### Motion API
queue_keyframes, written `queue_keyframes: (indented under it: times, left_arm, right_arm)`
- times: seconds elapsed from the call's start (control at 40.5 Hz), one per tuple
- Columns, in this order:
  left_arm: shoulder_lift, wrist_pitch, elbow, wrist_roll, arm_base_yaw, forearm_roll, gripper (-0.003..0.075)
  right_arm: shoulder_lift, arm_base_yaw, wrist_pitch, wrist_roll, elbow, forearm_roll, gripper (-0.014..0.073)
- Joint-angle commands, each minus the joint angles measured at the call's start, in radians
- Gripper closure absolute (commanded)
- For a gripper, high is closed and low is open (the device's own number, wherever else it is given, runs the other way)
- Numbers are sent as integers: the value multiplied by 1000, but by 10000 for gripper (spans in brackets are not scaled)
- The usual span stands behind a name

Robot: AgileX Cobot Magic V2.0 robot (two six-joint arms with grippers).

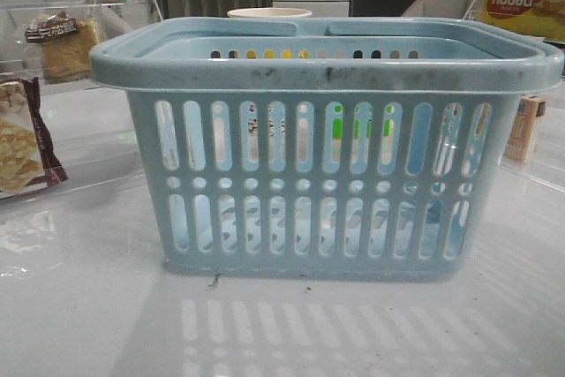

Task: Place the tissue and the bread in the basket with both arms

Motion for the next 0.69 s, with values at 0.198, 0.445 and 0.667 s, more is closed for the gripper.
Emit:
queue_keyframes:
  times: [0.198, 0.445, 0.667]
  left_arm:
    - [259, 261, -330, -4, 3, -15, 623]
    - [373, 372, -299, -4, 3, -19, 623]
    - [441, 371, -231, -4, 3, -41, 599]
  right_arm:
    - [289, -5, 239, -9, -306, -8, 537]
    - [429, -5, 329, -9, -276, -8, 537]
    - [522, -5, 342, -9, -222, -8, 533]
